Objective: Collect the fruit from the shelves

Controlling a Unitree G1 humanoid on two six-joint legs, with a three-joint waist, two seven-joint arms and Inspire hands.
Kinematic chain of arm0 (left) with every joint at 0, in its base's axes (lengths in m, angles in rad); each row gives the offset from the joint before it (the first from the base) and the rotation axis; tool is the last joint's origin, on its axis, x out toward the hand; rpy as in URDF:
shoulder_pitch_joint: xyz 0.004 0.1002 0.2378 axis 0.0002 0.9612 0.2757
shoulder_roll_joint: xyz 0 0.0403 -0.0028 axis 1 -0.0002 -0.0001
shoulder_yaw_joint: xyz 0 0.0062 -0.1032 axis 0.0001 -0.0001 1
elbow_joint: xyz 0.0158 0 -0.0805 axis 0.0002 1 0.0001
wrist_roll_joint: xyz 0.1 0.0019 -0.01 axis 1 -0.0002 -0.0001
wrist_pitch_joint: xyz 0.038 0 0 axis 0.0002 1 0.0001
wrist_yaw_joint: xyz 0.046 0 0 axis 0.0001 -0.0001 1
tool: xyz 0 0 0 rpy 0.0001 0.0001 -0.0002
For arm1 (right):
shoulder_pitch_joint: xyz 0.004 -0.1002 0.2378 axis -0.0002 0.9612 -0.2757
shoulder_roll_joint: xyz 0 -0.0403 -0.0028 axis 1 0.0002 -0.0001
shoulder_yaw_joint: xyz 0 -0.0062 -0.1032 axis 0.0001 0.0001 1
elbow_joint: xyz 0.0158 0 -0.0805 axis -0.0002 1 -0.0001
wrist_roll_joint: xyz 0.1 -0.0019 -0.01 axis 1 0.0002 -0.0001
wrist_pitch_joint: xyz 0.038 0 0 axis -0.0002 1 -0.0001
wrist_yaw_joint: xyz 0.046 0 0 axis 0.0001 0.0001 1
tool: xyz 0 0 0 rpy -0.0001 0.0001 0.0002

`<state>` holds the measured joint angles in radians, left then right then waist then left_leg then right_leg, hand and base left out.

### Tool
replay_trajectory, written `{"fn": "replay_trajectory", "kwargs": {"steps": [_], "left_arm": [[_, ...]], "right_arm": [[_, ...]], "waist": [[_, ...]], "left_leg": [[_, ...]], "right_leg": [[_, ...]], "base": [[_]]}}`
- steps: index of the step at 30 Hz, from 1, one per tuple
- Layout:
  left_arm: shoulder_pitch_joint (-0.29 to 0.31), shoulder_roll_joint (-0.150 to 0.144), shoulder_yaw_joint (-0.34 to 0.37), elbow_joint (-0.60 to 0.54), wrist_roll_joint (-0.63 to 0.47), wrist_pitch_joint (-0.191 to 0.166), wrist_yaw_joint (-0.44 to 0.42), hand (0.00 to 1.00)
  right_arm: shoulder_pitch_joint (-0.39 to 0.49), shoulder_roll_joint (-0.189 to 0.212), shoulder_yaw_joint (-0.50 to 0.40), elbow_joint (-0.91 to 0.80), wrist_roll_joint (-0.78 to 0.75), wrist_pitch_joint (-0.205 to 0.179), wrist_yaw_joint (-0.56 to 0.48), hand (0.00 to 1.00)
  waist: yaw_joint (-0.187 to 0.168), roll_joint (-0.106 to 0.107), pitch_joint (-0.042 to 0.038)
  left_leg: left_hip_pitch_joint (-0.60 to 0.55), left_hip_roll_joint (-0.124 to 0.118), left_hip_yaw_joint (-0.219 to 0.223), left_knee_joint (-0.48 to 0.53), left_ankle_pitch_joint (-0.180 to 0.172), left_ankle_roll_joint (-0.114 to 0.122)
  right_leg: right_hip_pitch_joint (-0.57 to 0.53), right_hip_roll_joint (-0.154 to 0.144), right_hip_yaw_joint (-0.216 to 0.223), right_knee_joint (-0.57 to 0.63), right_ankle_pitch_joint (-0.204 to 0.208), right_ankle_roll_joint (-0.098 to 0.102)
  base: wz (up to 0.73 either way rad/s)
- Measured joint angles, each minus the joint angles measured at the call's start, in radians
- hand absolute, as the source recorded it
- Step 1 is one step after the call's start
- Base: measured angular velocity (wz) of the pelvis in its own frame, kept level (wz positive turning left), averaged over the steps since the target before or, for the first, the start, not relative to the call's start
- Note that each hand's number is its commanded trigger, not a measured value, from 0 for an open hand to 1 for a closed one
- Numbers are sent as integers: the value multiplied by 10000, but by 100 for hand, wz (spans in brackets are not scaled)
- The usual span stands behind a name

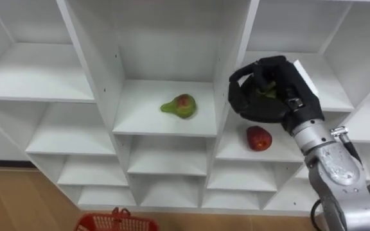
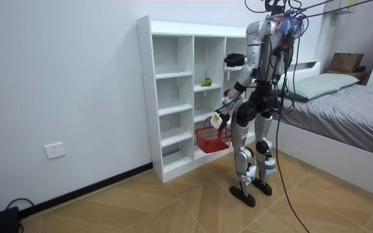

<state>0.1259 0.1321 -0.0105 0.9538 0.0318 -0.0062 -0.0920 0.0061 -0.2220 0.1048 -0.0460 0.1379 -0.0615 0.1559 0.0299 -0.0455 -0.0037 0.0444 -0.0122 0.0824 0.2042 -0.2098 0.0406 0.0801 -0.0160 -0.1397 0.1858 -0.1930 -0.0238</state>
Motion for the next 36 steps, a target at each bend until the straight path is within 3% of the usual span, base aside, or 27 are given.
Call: {"fn": "replay_trajectory", "kwargs": {"steps": [2,7,15,18,21,36], "left_arm": [[-203,5,-194,2,-4,-7,23,100],[-639,1,-990,-223,-457,-74,12,100],[-1179,-99,-1803,-346,-819,-379,-42,100],[-1350,-89,-1957,-461,-845,-385,-70,100],[-1488,-108,-2168,-518,-1040,-460,-97,100],[-1867,-112,-2679,-1145,-1392,-541,-748,100]], "right_arm": [[169,0,298,2,-70,2,6,100],[256,40,854,556,-424,-24,4,100],[225,691,1589,1575,-1271,-35,-235,100],[-45,712,1673,2206,-1302,-69,-368,100],[-269,725,1751,2858,-1301,-68,-461,100],[-574,722,2283,3646,-1602,-86,-463,100]], "waist": [[17,16,44],[46,71,40],[25,100,103],[11,109,119],[27,180,218],[14,325,238]], "left_leg": [[-17,-1,-1,-5,-1,1],[-536,6,-1,141,9,10],[-1103,4,-67,300,23,12],[-1375,4,-130,390,28,19],[-1424,-3,-127,393,32,27],[-2260,-14,-180,551,135,33]], "right_leg": [[-6,3,-6,0,0,1],[-495,-6,11,33,47,-16],[-971,-18,-98,68,48,-19],[-1224,-31,-164,174,54,-27],[-1268,-42,-169,180,54,-27],[-2071,-85,-320,352,62,-40]], "base": [[0],[0],[2],[7],[0],[2]]}}
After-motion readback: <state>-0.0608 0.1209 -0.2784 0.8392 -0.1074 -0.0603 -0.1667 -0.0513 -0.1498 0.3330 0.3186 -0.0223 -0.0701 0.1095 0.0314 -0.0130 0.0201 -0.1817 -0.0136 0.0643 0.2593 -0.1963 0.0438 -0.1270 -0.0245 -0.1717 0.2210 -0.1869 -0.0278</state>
